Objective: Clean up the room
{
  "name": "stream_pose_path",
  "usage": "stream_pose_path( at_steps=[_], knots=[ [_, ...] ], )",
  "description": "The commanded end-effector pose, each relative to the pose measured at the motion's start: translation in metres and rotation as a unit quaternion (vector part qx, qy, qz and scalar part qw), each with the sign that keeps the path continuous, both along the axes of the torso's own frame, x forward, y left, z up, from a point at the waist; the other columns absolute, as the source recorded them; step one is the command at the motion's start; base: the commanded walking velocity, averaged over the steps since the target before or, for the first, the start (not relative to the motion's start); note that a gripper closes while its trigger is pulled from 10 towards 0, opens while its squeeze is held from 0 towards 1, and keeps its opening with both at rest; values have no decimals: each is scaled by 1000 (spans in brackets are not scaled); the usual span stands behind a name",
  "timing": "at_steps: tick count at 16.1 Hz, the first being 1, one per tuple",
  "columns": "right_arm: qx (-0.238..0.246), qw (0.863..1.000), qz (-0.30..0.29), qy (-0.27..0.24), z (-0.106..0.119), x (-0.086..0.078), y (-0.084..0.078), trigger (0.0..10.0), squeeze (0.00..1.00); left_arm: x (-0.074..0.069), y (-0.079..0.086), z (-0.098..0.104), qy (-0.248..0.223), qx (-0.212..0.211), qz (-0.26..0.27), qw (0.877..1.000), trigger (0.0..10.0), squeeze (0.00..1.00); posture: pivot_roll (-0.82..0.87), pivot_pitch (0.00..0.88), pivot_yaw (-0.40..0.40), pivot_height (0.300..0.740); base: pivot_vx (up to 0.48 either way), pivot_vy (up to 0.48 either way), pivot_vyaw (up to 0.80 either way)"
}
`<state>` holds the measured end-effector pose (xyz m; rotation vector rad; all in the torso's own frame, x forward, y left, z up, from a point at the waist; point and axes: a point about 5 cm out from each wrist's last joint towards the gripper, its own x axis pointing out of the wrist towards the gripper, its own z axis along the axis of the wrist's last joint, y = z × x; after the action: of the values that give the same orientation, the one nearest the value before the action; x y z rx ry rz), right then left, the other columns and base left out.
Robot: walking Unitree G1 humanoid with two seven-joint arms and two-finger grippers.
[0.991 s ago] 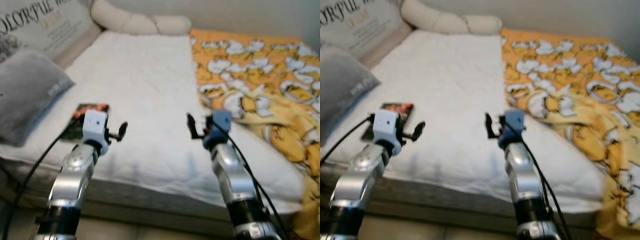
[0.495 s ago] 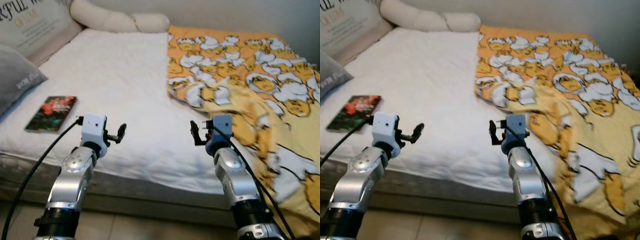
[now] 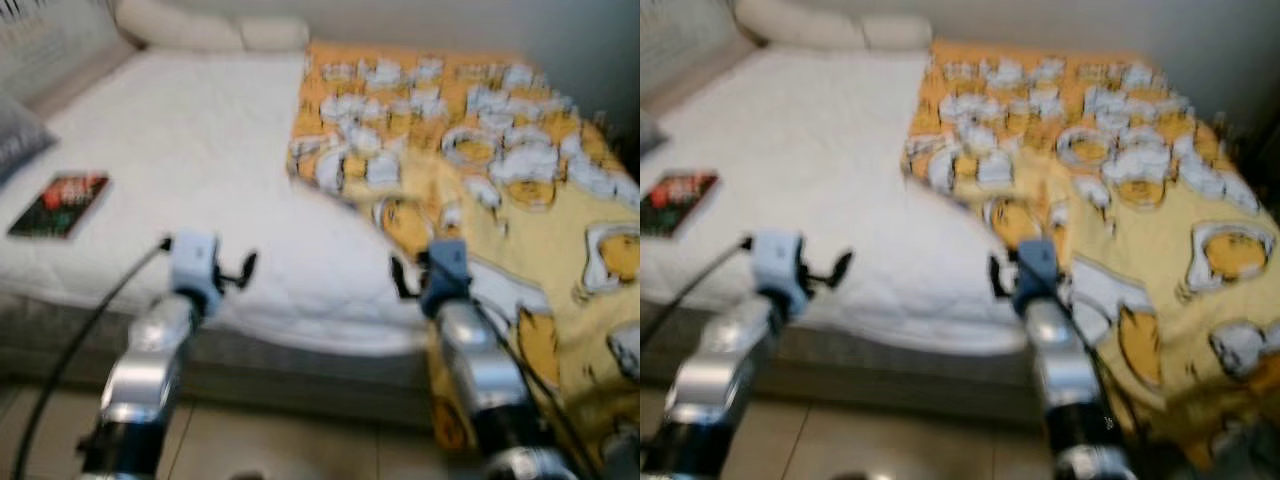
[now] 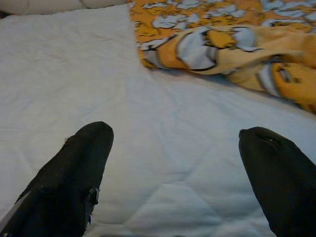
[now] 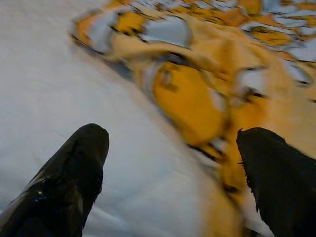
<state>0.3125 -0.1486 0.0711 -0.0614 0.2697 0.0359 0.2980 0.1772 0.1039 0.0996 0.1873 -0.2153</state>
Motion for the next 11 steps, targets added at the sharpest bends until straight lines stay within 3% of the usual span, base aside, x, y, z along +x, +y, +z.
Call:
stream_pose_path(
  at_steps=[1,5,11],
  knots=[
    [-6,1000,-1,-2,3,2,2,10000,0,2,4,7,-11,6,2,1000,10000,1000,64,0,2,740,0,0,0],
    [-5,1000,6,0,3,3,4,10000,0,3,4,7,-12,3,-1,1000,10000,1000,64,0,3,740,0,0,0],
    [6,1000,19,3,4,2,10,10000,0,2,4,7,-10,-3,-3,1000,10000,1000,67,0,3,740,319,0,0]
  ],
)
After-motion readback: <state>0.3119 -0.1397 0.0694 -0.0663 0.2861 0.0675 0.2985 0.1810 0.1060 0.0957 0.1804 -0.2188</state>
